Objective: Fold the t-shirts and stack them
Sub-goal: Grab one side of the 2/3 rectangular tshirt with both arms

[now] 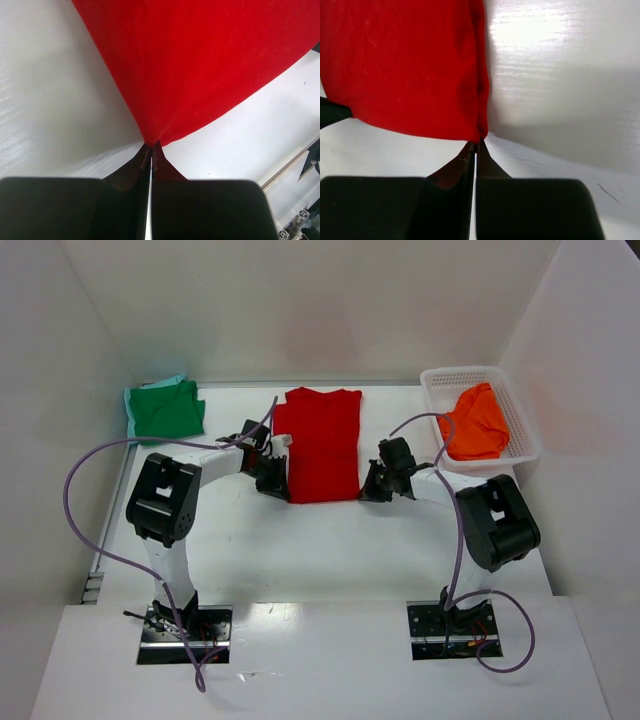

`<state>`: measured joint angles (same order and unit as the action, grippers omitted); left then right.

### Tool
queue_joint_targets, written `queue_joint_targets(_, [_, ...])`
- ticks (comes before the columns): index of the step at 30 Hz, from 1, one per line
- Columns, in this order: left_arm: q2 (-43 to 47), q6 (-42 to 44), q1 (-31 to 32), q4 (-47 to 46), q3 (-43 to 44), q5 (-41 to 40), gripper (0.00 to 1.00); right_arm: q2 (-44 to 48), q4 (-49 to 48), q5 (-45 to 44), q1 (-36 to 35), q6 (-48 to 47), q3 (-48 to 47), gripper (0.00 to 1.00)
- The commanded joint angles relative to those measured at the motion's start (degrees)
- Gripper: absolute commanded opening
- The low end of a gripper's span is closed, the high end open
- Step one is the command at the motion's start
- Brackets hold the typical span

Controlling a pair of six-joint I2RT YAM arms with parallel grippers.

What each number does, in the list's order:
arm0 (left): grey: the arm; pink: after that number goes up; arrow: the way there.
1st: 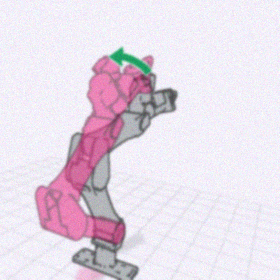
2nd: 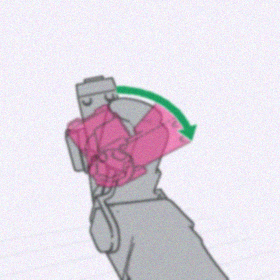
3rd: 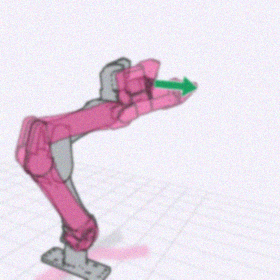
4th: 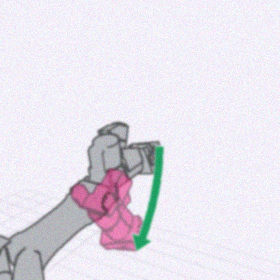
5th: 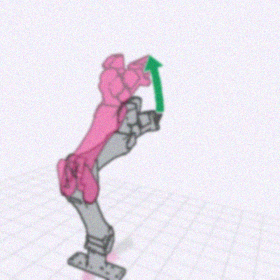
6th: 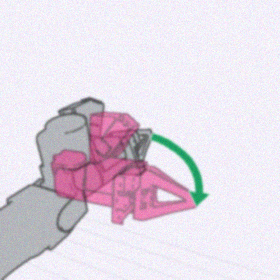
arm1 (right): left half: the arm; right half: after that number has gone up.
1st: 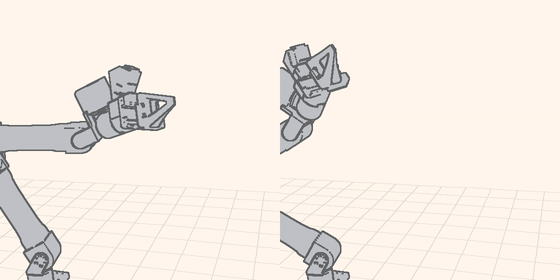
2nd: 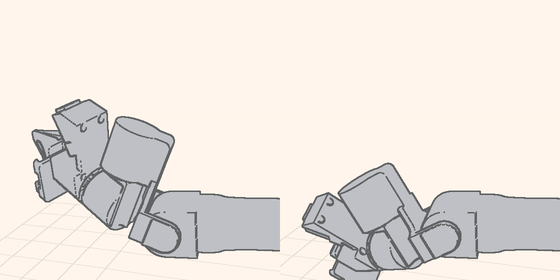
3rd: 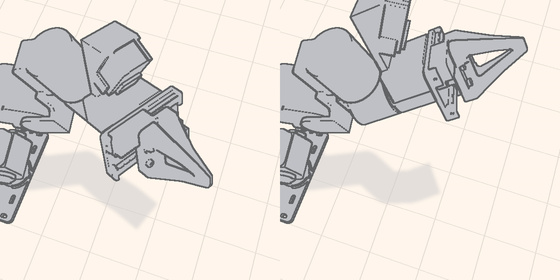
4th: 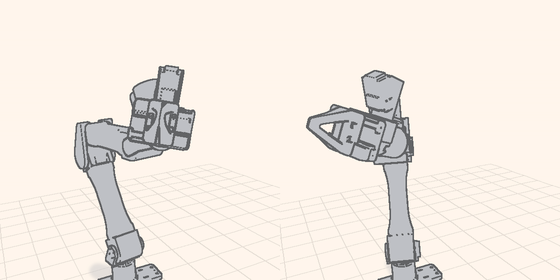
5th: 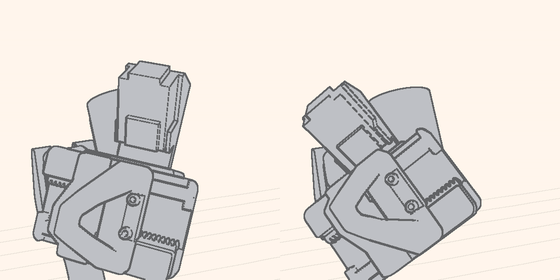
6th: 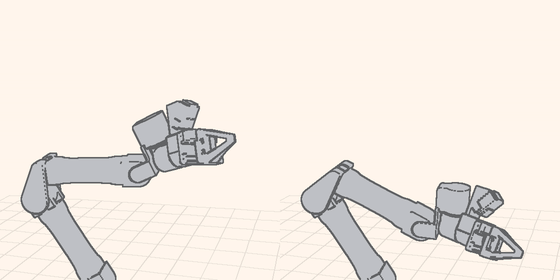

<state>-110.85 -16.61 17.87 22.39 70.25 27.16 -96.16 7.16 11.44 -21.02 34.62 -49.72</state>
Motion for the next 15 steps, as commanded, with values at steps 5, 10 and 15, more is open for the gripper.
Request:
queue_joint_targets(5, [4.4,-0.5,0.0,3.4,-3.5,-0.4,0.00,10.3,1.8,-0.4,-0.2,-0.3,5.8,0.00])
queue_joint_targets(10, [9.6,-3.3,0.3,3.4,-8.3,-1.5,0.00,15.9,3.1,-0.4,-3.2,2.6,9.9,0.00])
queue_joint_targets(15, [15.8,-5.0,0.9,6.0,-11.7,-1.2,0.00,20.8,4.5,0.2,-6.5,6.1,11.6,0.00])
